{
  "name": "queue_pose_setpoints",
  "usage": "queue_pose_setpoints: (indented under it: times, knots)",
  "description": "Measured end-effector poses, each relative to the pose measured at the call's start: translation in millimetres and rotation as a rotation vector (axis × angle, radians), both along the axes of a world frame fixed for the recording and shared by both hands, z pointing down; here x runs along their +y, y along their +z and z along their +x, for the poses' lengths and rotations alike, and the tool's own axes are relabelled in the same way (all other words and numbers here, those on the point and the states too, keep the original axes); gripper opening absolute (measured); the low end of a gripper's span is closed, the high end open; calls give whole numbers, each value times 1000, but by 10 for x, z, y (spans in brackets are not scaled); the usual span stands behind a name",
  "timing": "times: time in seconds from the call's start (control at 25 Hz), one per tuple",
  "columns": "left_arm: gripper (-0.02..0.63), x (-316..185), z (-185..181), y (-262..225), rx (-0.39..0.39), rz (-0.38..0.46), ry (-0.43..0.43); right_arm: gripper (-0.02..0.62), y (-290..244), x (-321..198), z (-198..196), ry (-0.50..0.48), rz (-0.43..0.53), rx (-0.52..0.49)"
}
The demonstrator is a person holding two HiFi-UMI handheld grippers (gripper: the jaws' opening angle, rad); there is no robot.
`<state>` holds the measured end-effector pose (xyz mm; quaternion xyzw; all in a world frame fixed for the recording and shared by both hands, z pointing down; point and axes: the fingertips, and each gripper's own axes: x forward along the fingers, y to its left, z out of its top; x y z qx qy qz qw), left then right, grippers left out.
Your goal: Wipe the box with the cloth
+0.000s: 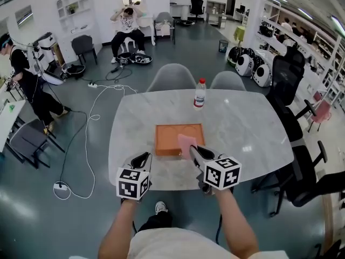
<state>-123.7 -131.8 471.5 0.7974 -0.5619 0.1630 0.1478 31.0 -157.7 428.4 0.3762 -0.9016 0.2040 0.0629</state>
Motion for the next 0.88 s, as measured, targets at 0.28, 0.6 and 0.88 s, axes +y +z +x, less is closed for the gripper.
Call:
queue_pose_setpoints:
  times: [0.28,0.6,0.88]
  knots:
    - [29,-584,-303,107,14,-29,-14,18,96,-647,-497,-48,-93,-57]
    - [29,-1102,-606,259,35,-69,-5,18,302,-1169,-975,-69,-234,-146]
    - [29,-1380,-738,436,51,-97,19,18,606,-1374,-1252,-74,-448,-317]
